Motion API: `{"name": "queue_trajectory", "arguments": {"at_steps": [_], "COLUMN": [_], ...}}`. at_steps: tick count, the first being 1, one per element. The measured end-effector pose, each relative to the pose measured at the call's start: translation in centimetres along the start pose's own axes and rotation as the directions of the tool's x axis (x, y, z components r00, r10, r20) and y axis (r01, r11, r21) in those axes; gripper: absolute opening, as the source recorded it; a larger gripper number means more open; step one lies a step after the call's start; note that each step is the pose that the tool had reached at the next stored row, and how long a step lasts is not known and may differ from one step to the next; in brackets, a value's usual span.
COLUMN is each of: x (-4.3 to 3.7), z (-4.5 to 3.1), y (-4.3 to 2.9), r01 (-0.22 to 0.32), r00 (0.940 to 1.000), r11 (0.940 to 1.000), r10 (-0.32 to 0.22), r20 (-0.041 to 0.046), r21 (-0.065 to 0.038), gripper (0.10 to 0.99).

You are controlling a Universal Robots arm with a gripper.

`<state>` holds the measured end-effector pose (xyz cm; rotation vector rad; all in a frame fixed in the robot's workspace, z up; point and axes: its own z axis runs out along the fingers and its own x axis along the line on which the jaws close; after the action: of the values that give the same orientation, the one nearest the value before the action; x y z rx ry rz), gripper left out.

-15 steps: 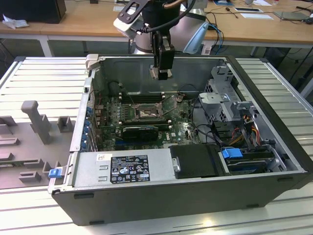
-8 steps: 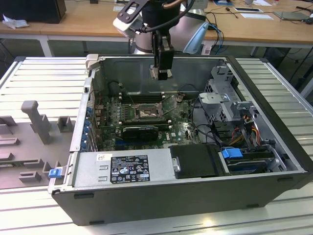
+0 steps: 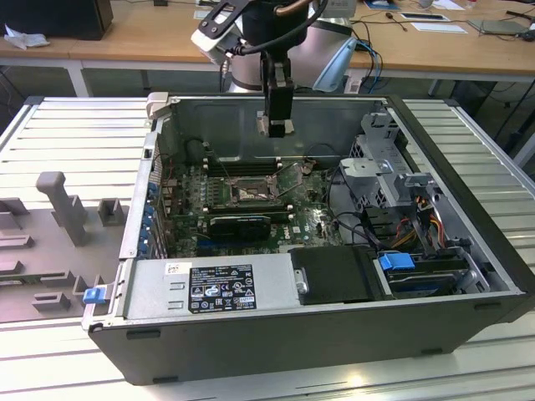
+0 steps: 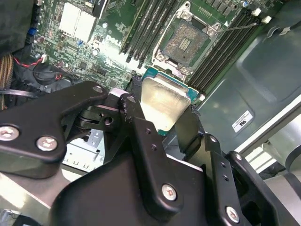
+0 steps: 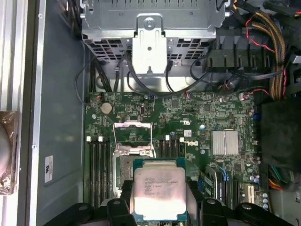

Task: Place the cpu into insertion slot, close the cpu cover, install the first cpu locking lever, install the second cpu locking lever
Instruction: 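Place the cpu into insertion slot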

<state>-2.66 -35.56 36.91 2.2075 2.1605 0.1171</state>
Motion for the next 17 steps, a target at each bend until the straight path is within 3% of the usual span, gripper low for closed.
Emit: {"name": "queue_trajectory", "arguments": {"at_steps": [3, 17], "x": [0.0, -0.03], "z": [0.38, 2.1], "y": [-0.17, -0.38], "r01": [-0.022, -0.023], "r00": [0.9998, 0.9997], "r11": [0.9998, 0.9997], "r10": [0.022, 0.023], "r20": [0.0019, -0.0001], "r21": [0.0, 0.002], "gripper": [0.529, 0.529]}}
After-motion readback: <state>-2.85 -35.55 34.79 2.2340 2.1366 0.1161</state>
